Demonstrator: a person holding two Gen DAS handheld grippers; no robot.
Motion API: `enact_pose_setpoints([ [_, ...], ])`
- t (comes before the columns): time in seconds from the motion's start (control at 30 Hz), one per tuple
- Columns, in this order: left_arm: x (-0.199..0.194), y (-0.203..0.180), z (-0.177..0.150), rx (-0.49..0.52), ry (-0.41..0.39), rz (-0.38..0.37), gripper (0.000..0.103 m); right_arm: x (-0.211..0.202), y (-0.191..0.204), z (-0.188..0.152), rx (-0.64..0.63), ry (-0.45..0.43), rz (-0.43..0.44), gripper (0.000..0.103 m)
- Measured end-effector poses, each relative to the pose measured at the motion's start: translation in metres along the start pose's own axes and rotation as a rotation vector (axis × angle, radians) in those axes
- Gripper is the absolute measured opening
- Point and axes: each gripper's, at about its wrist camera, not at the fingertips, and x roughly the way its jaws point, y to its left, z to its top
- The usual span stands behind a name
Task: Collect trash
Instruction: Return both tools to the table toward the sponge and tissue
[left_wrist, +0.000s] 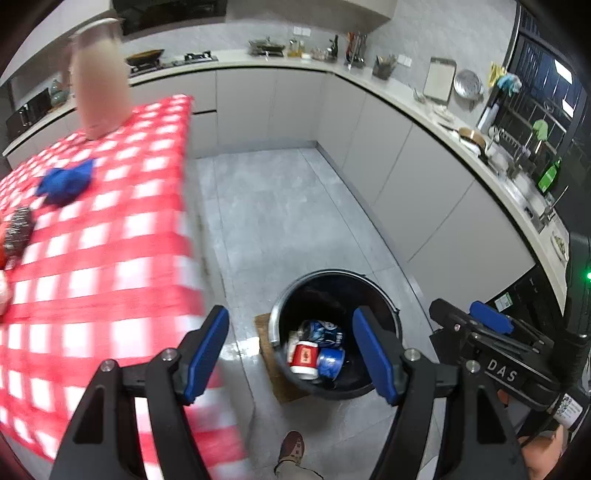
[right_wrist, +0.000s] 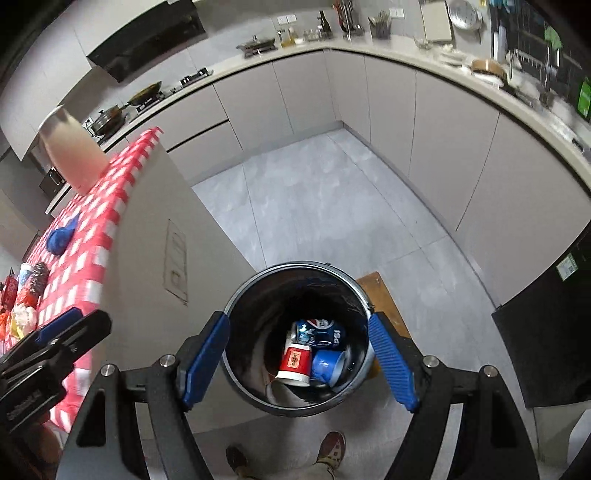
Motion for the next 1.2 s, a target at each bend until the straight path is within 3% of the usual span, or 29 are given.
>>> enact_pose_setpoints([
  [0.2, -0.036, 0.075, -0.008, -0.048, -0.029, 0.033, 0.071, -0.03, 0.081, -0.019, -0.019, -0.027, 0.046, 0.079],
  [0.33, -0.061, 0.146, -0.025, -0.091, -0.044, 0.076, 0.071, -0.045, 0.149, -0.035, -0.061, -0.057, 0.06, 0.079],
  [0.67, -0.096, 0.276, -0.057, -0.175, -0.054, 0.173, 0.071, -0.042, 0.292, -0.078, -0.114, -0.064, 0.12, 0.08],
  [0.93, -0.112, 0.325, -0.067, -0.238, -0.078, 0.229, 0.071, -0.041, 0.357, -0.084, -0.212, -0.05, 0.185, 0.08],
  [1.2, -0.114, 0.359, -0.089, -0.278, -0.038, 0.323, 0.071, -0.031, 0.39, -0.093, -0.266, -0.031, 0.284, 0.08],
])
